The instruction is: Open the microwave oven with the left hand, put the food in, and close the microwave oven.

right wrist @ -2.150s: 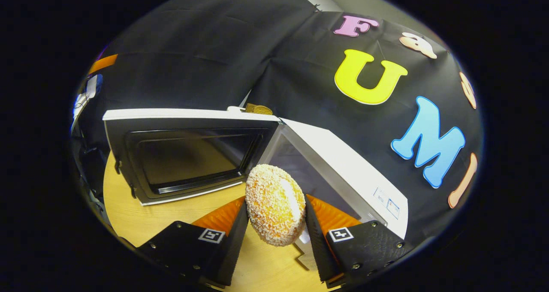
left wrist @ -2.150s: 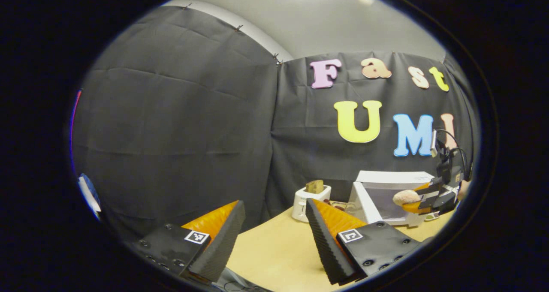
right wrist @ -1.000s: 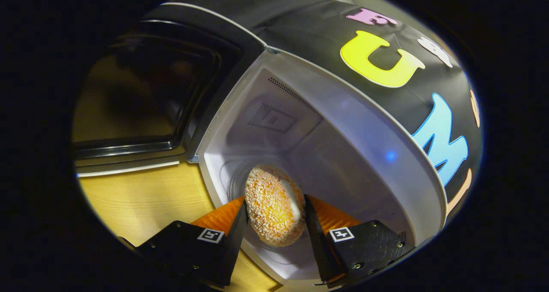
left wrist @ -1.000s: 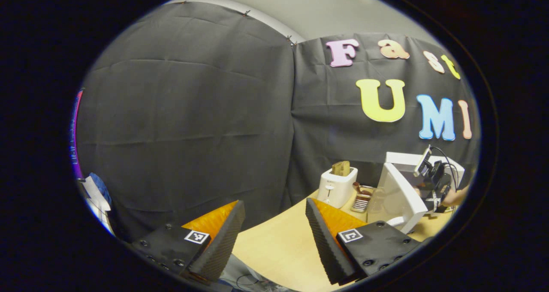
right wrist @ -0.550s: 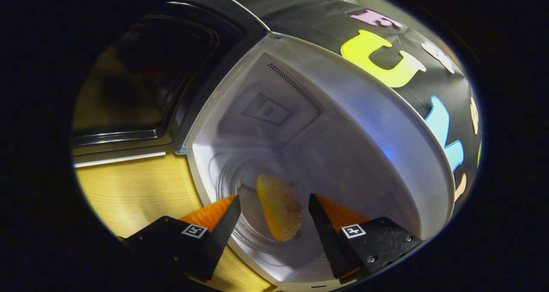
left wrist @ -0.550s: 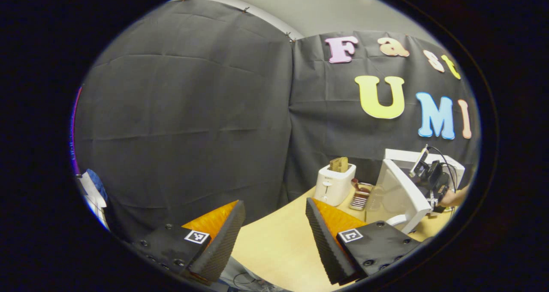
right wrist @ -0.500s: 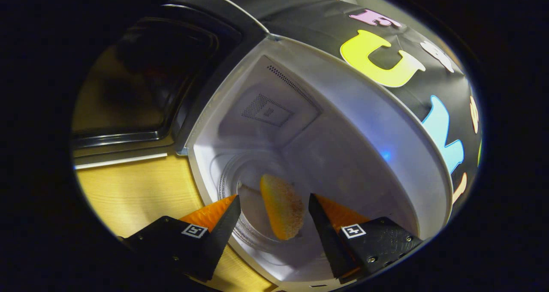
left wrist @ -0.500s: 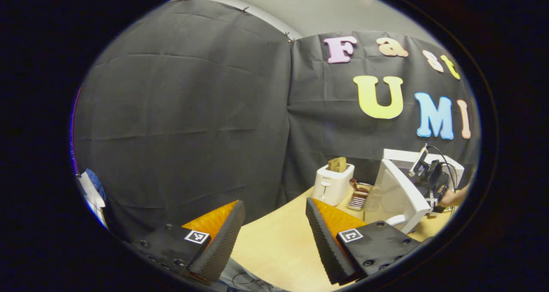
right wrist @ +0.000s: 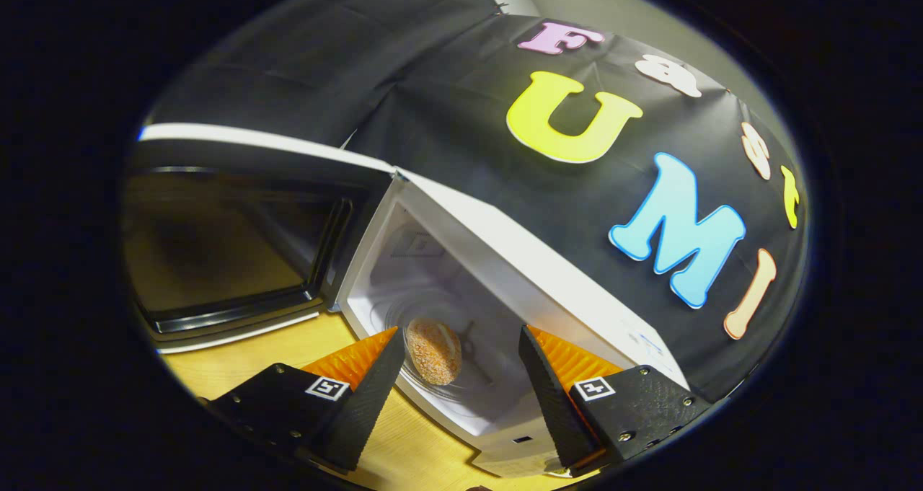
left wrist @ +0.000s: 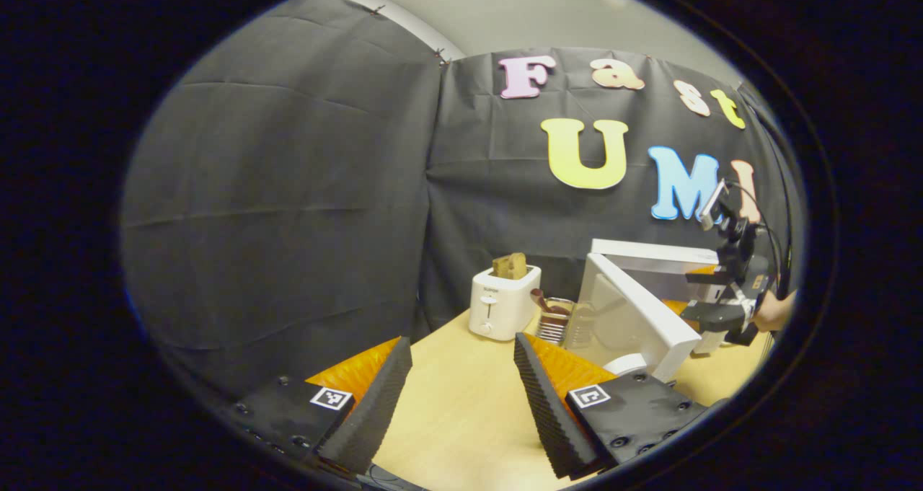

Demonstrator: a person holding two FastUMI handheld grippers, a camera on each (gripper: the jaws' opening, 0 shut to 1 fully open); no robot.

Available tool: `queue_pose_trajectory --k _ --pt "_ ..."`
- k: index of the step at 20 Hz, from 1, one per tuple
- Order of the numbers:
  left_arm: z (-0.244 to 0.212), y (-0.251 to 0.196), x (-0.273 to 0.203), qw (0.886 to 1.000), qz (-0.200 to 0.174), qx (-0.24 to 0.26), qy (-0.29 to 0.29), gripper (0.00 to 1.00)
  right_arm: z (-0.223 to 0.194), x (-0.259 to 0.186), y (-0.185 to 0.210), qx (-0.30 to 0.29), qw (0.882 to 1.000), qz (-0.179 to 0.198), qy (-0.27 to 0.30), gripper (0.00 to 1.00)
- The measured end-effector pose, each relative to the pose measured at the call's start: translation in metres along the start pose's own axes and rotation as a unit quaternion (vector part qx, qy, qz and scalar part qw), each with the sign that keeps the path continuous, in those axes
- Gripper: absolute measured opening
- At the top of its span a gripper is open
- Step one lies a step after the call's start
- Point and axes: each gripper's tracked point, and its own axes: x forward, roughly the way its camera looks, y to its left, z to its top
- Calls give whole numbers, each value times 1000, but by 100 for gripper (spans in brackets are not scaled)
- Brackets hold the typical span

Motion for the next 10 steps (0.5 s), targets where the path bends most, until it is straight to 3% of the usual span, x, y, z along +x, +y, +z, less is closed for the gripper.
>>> queue_pose_trajectory --k 3,10 --pt "-13 -14 11 1000 -27 11 0 92 17 -36 -19 28 999 -23 -21 98" --pt "-50 -49 31 997 -68 32 31 41 21 -102 -55 87 993 -65 -36 97"
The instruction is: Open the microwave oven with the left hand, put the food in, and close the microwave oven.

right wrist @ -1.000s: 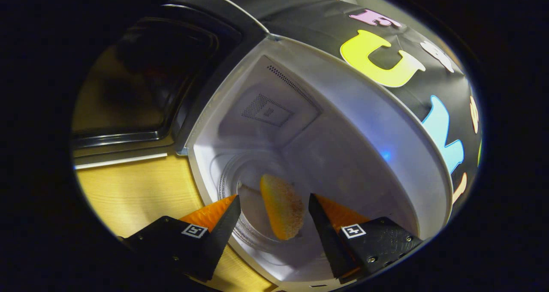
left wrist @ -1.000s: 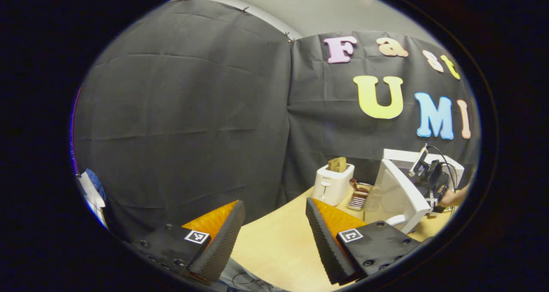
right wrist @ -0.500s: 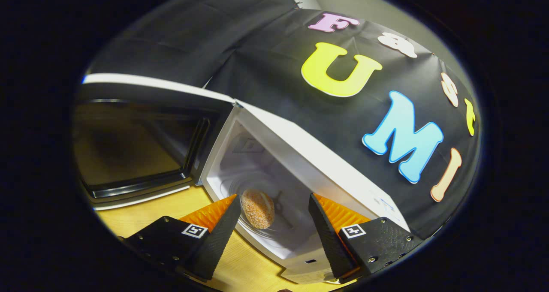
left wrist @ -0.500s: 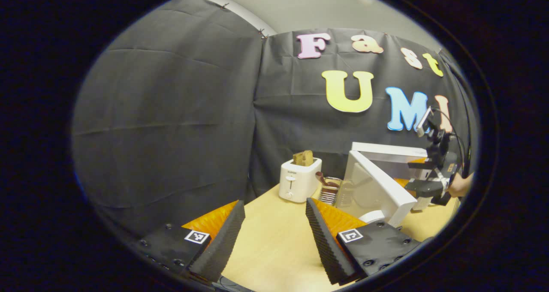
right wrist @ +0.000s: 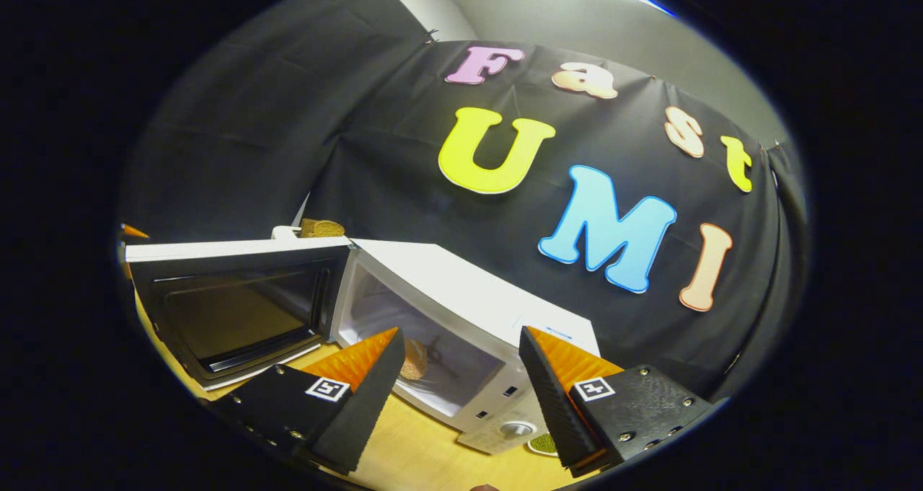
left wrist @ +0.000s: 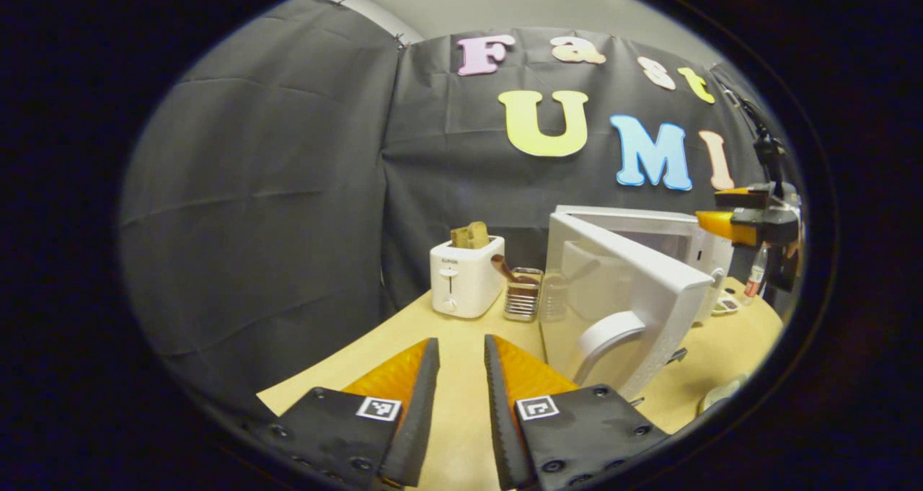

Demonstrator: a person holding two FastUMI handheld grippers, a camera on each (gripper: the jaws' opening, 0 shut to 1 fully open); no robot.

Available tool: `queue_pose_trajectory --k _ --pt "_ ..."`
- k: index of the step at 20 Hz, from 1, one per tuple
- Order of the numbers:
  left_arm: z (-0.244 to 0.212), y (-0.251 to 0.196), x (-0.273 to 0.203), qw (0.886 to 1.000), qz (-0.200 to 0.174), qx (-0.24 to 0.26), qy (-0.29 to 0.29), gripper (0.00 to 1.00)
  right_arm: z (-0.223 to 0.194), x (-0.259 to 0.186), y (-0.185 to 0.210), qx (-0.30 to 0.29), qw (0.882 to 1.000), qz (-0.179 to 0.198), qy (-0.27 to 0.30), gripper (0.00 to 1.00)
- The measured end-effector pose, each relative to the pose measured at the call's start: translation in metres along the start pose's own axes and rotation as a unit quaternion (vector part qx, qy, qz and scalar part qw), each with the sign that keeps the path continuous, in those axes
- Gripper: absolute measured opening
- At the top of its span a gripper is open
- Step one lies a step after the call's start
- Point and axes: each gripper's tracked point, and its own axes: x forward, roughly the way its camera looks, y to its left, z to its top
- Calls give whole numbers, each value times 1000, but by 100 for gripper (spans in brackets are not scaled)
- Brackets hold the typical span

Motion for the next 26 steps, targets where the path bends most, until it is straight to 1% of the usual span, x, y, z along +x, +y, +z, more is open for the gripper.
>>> queue_pose_trajectory --k 1,2,3,5,6,7,8,12,15,18,21,26 --pt "-4 -10 1 1000 -13 3 6 41 -2 -9 -7 2 1000 -6 1 97" --pt "-7 -18 2 1000 -23 8 10 38 -4 -17 -12 5 1000 -11 3 97" --pt "-9 -19 -1 1000 -17 18 9 29 -6 -25 -17 10 1000 -15 5 97" --pt "-14 -37 0 999 -35 22 20 11 -10 -40 -27 28 999 -22 10 97" --pt "-14 -41 -2 999 -36 25 21 5 -13 -47 -32 38 999 -25 13 97" --pt "-15 -49 0 998 -47 23 25 0 -14 -54 -36 47 998 -28 14 97" --pt "-18 -58 -1 998 -57 21 29 8 -14 -60 -40 55 998 -32 15 97" --pt "-18 -93 -1 995 -85 38 35 7 -23 -87 -49 69 997 -38 24 97" --pt "-12 -129 -3 992 -116 44 36 7 -26 -104 -59 73 996 -42 25 97" --pt "-7 -164 1 987 -142 60 37 7 -33 -115 -68 93 994 -46 34 97" --pt "1 -200 5 981 -178 63 32 8 -38 -130 -81 100 992 -60 41 97" --pt "16 -245 13 971 -225 77 19 8 -49 -152 -100 109 989 -90 51 97"
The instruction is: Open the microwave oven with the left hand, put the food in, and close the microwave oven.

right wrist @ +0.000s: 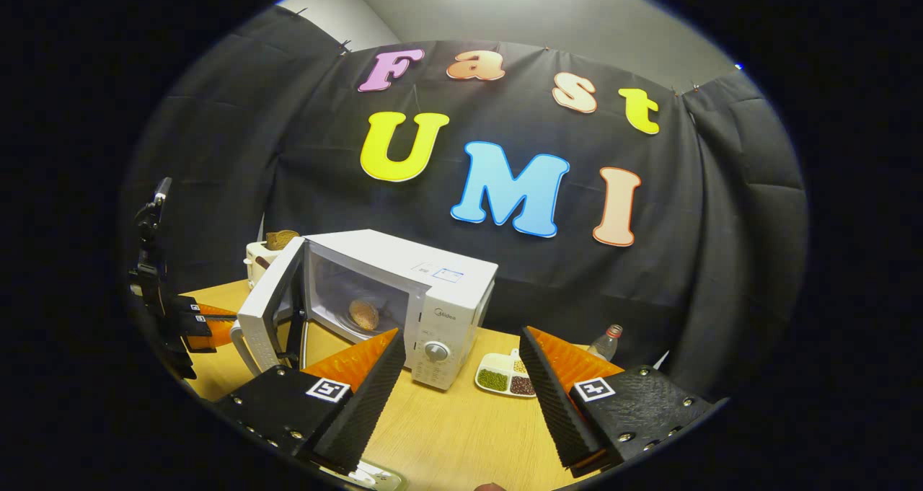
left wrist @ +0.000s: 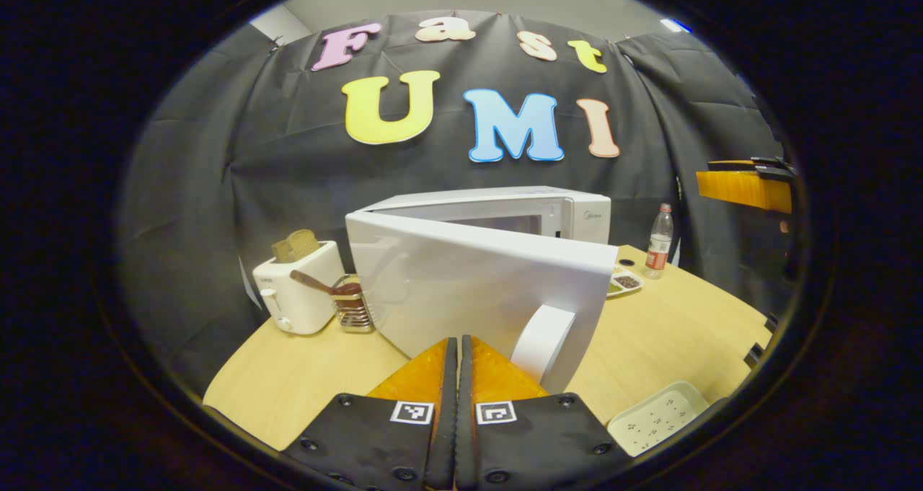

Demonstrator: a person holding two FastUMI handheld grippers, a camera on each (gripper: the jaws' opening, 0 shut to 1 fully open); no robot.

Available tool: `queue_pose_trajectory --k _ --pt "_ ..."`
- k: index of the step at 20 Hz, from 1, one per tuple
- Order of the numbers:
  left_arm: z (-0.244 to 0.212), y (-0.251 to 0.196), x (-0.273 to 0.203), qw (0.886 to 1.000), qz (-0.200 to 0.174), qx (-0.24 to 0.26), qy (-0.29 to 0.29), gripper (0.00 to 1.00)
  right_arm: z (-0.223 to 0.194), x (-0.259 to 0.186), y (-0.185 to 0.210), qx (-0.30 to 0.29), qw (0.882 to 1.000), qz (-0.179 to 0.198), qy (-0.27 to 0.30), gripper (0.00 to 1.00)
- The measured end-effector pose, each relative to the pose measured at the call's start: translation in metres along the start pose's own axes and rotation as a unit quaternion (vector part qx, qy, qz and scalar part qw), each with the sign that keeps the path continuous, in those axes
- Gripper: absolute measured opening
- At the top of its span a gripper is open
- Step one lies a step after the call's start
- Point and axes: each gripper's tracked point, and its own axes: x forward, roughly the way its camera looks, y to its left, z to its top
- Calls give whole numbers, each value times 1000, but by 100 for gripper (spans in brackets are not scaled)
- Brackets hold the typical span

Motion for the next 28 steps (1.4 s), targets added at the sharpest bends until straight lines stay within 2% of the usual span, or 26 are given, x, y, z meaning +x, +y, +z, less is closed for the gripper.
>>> queue_pose_trajectory --k 6,13,19,28 --pt "14 -23 31 999 -36 -1 -4 8 -9 -23 -20 14 999 -30 12 97" --pt "30 -40 71 998 -56 -18 -6 8 -28 -41 -42 27 997 -67 39 97" --pt "50 -61 100 996 -85 -6 -20 8 -27 -46 -57 30 994 -99 43 97" --pt "79 -63 140 996 -84 -15 -38 8 -28 -50 -69 30 991 -118 46 97"
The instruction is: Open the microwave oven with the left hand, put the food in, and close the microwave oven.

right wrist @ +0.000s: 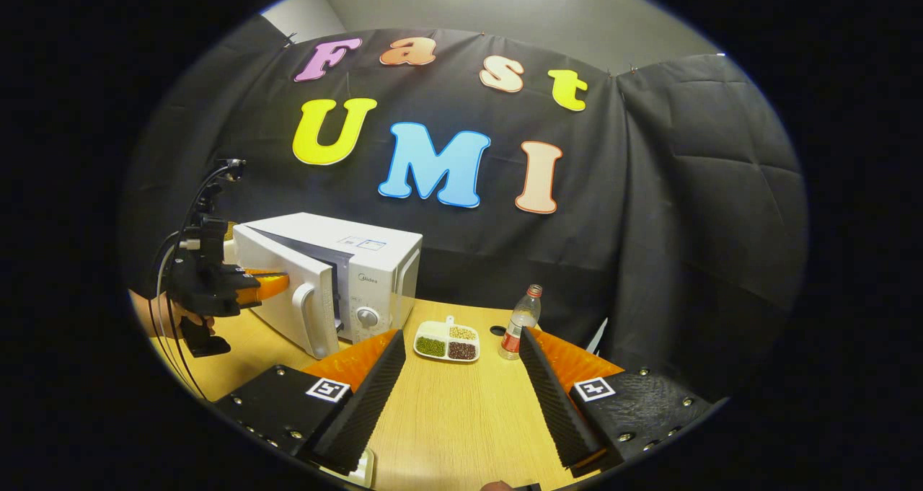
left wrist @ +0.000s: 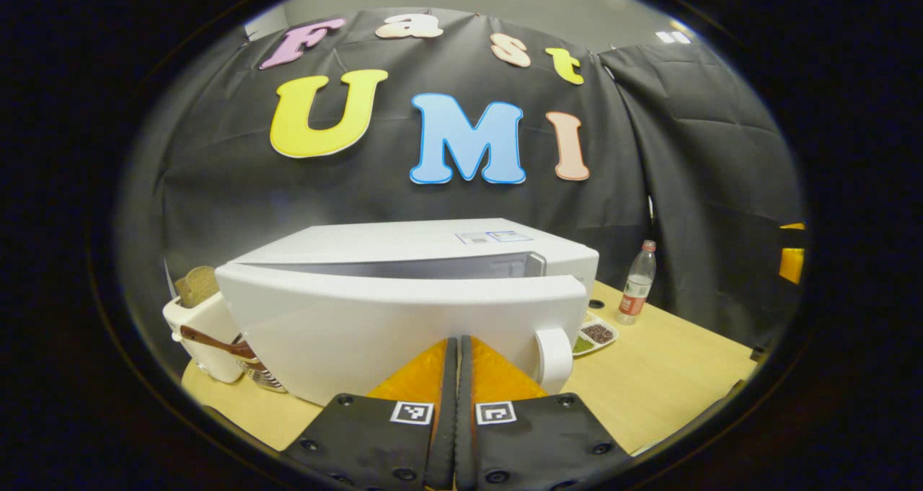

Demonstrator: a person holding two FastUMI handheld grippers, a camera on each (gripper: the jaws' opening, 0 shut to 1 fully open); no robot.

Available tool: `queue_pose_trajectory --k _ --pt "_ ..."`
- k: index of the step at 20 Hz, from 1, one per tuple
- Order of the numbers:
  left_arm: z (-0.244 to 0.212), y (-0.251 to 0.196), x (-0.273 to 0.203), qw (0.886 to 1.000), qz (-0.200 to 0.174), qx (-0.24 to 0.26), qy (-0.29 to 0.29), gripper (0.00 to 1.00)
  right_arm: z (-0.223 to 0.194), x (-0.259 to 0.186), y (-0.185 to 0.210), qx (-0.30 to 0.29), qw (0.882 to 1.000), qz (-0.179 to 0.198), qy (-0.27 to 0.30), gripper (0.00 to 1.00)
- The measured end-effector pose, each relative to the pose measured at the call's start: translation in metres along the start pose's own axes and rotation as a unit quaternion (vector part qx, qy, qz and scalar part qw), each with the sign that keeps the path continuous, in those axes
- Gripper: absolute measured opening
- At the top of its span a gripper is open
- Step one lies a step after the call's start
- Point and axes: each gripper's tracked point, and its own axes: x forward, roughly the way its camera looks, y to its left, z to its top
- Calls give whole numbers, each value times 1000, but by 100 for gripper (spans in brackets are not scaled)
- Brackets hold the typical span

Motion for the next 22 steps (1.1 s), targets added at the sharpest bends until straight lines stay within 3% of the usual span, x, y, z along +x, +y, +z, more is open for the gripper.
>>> queue_pose_trajectory --k 15,19,21,22 --pt "13 6 37 999 29 -39 -10 7 -3 -6 -31 4 1000 -22 1 97" --pt "14 9 42 999 37 -24 -14 8 -8 -9 -38 6 1000 -18 3 97" --pt "6 12 44 998 59 -17 7 5 -11 -13 -41 6 1000 -15 3 97" --pt "15 13 46 998 62 -15 -8 10 -9 -15 -43 6 1000 -15 -2 97"
